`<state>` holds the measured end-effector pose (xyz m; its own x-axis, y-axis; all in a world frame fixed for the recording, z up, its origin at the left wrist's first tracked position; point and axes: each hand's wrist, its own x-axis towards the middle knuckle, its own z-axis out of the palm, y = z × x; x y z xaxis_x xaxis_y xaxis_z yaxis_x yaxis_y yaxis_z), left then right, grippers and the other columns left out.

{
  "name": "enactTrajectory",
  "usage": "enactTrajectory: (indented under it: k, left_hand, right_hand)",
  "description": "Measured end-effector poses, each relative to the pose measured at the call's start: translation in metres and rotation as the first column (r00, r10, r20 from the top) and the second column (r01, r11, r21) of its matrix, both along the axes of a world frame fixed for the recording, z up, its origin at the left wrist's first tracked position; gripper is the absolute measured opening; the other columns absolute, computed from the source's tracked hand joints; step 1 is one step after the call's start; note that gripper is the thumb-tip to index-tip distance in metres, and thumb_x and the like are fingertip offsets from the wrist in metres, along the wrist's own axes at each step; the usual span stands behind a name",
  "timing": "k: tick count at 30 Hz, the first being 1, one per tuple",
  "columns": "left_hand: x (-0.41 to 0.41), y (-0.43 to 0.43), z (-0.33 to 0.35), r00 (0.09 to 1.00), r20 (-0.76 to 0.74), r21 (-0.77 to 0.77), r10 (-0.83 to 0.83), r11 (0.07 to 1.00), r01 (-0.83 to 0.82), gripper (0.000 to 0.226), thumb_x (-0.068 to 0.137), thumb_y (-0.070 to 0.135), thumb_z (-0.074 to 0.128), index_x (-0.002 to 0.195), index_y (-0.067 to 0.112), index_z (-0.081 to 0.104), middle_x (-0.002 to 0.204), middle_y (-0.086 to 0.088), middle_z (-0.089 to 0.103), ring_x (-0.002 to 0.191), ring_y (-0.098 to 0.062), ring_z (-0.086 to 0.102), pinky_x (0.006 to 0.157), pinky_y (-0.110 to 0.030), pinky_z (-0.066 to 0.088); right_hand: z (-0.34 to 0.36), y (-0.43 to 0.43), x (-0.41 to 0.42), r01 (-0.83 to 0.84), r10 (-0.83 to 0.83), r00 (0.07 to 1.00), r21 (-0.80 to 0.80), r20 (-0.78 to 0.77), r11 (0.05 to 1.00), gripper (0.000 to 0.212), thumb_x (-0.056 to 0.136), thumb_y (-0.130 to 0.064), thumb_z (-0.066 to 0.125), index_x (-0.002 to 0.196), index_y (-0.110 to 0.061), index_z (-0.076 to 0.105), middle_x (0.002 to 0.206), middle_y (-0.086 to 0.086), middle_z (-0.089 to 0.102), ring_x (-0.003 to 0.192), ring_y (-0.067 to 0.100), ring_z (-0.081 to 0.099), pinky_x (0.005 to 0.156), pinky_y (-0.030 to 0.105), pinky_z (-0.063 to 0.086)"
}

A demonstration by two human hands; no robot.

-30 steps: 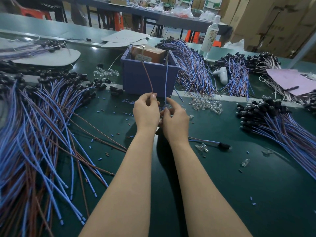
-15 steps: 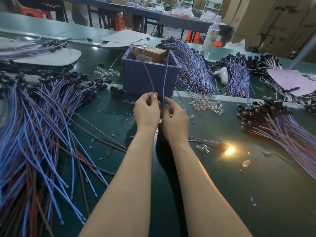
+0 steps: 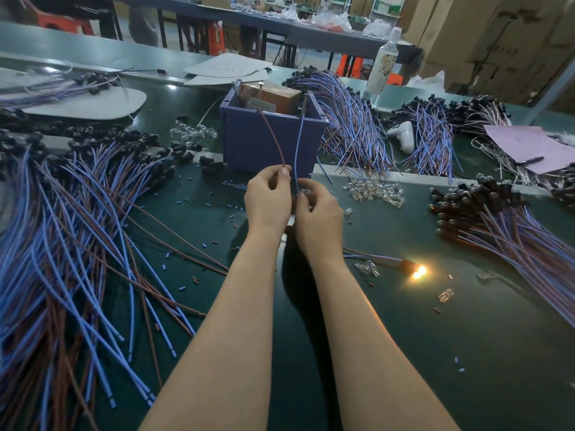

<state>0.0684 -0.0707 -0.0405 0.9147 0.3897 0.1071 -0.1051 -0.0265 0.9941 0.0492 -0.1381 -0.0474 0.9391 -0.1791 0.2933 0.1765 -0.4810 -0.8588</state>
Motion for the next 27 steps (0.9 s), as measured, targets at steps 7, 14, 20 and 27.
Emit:
enactTrajectory:
  k: [7,14,20,27]
  left_hand:
    - [-0.005,-0.014,0.032,0.992,0.044,-0.048,-0.122,0.991,0.124,0.023,0.100,0.011,0.041,0.091,0.013,0.061,0.084,0.000,0.065,0.079,-0.014,0.060,0.069,-0.021,0.053]
    - [-0.025,-0.074,0.112,0.888,0.359,0.233,-0.288,0.949,0.213,0.020,0.097,0.011,0.050,0.106,0.009,0.067,0.077,0.008,0.062,0.066,0.002,0.054,0.063,-0.011,0.045]
    - [-0.037,-0.146,0.118,0.905,0.231,0.587,-0.356,0.793,0.163,0.030,0.097,0.038,0.047,0.097,0.013,0.064,0.077,0.003,0.057,0.072,-0.017,0.053,0.063,-0.027,0.036]
    - [-0.035,-0.224,0.048,0.651,-0.298,-0.079,-0.698,0.698,0.711,0.059,0.100,0.050,0.032,0.084,0.002,0.063,0.062,-0.007,0.068,0.051,-0.019,0.063,0.049,-0.023,0.049]
  right_hand:
    - [0.027,-0.016,-0.011,-0.062,0.063,0.991,-0.007,0.116,0.998,0.020,0.097,-0.015,0.048,0.108,-0.009,0.064,0.092,0.004,0.068,0.077,0.014,0.056,0.070,0.023,0.042]
    - [0.065,-0.081,-0.030,0.072,-0.034,0.994,-0.376,0.106,0.924,0.034,0.096,-0.021,0.047,0.063,-0.014,0.050,0.079,0.003,0.044,0.086,0.027,0.045,0.075,0.033,0.036]
    - [0.084,-0.160,-0.051,0.373,-0.344,0.915,-0.119,0.210,0.920,0.038,0.098,-0.017,0.047,0.060,-0.013,0.050,0.056,-0.004,0.051,0.047,-0.003,0.056,0.055,0.008,0.040]
    - [0.060,-0.221,-0.056,0.242,-0.575,0.815,0.864,0.065,0.441,0.036,0.100,-0.020,0.046,0.068,-0.008,0.058,0.049,-0.004,0.064,0.047,0.009,0.064,0.050,0.020,0.053]
